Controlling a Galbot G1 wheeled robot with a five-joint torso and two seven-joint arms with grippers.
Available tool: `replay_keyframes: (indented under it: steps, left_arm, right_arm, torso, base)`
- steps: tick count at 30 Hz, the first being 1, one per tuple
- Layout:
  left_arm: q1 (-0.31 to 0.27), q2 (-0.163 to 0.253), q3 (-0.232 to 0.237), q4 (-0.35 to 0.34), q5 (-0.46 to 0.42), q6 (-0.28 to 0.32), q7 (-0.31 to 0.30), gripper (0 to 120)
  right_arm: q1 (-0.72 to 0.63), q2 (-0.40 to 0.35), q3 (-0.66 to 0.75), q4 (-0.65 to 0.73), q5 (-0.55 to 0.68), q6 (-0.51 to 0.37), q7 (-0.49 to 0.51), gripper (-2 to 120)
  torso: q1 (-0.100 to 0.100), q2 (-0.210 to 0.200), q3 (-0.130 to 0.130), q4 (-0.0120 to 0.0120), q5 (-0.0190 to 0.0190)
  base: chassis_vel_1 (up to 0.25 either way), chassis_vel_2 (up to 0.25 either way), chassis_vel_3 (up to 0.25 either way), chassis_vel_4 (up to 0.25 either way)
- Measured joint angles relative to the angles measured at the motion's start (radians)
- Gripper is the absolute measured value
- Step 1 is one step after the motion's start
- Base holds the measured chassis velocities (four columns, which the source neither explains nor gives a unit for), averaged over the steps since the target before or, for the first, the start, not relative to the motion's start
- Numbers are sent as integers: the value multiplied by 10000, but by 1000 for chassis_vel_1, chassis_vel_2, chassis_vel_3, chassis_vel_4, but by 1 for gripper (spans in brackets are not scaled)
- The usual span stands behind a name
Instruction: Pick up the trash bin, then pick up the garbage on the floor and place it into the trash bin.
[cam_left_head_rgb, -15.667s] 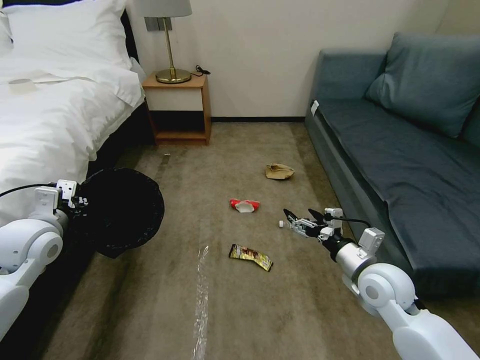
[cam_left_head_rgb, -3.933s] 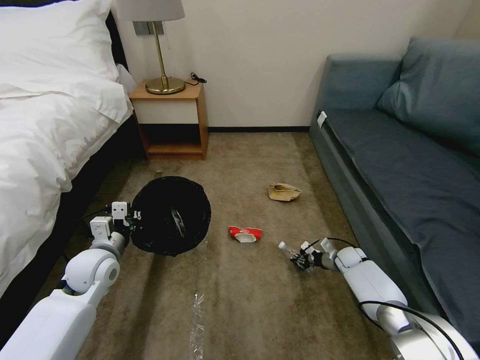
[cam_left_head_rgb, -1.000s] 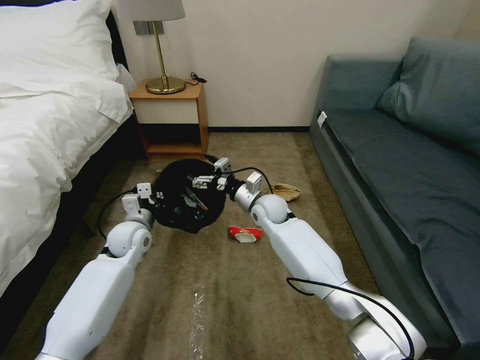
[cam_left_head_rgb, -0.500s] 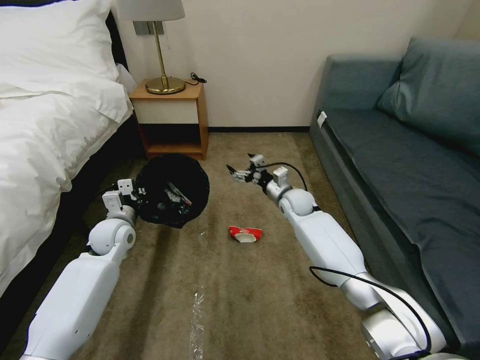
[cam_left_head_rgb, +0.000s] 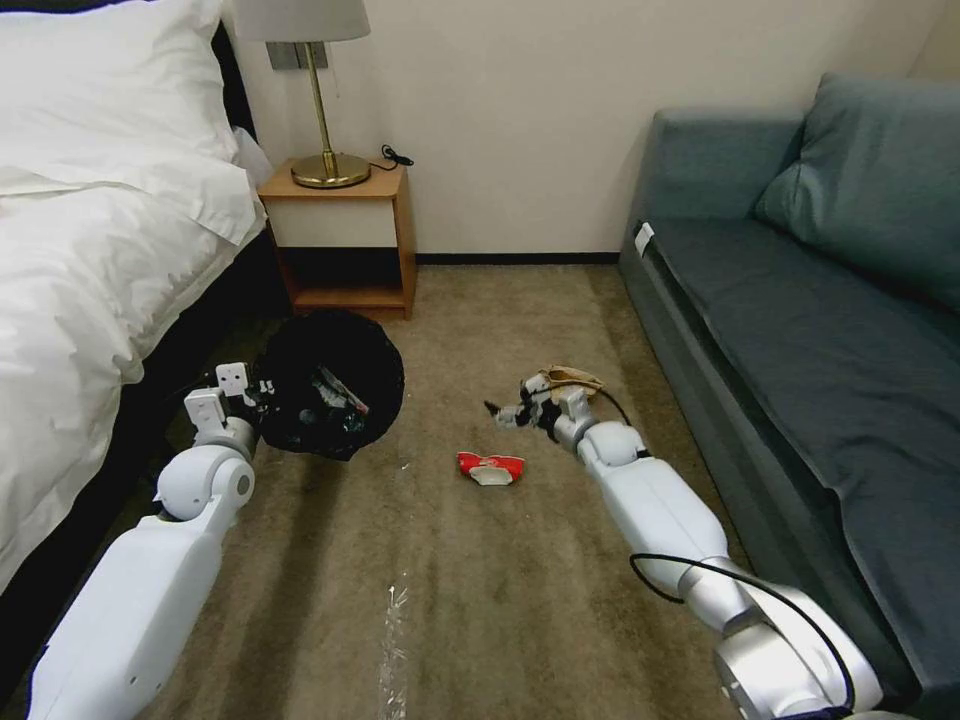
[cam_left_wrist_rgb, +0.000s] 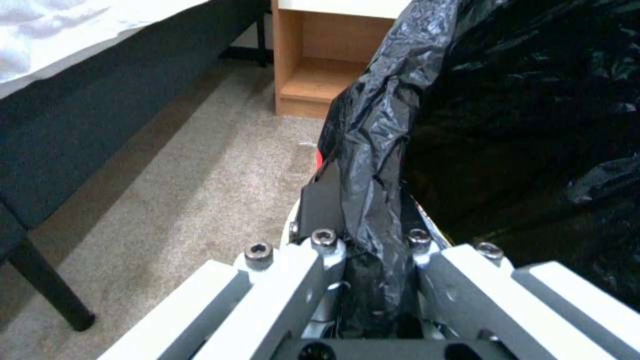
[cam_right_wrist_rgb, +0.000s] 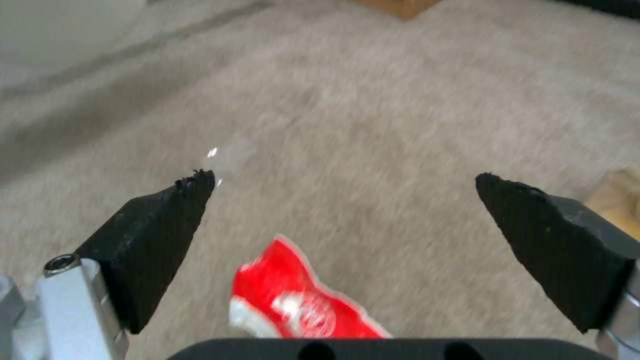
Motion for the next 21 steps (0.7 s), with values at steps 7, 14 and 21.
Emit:
replay_keyframes:
  steps: [7, 14, 21]
  left_arm:
    - [343, 74, -134, -334, -40, 19, 10, 2]
    - [550, 98, -238, -614, -89, 20, 13, 2]
    - [731, 95, -298, -779, -94, 20, 12, 2]
  right_arm:
    - [-71, 227, 262, -610, -386, 140, -277, 100]
    - [-254, 308, 458, -1043, -854, 353, -412, 100]
    - [-326, 443, 732, -1450, -1152, 679, -436, 100]
  torso:
    - [0, 0, 0, 0, 0]
    - [0, 0, 0, -1, 0]
    - [0, 0, 0, 0, 0]
  base:
    - [0, 0, 0, 0]
    - [0, 0, 0, 0]
    - [0, 0, 0, 0]
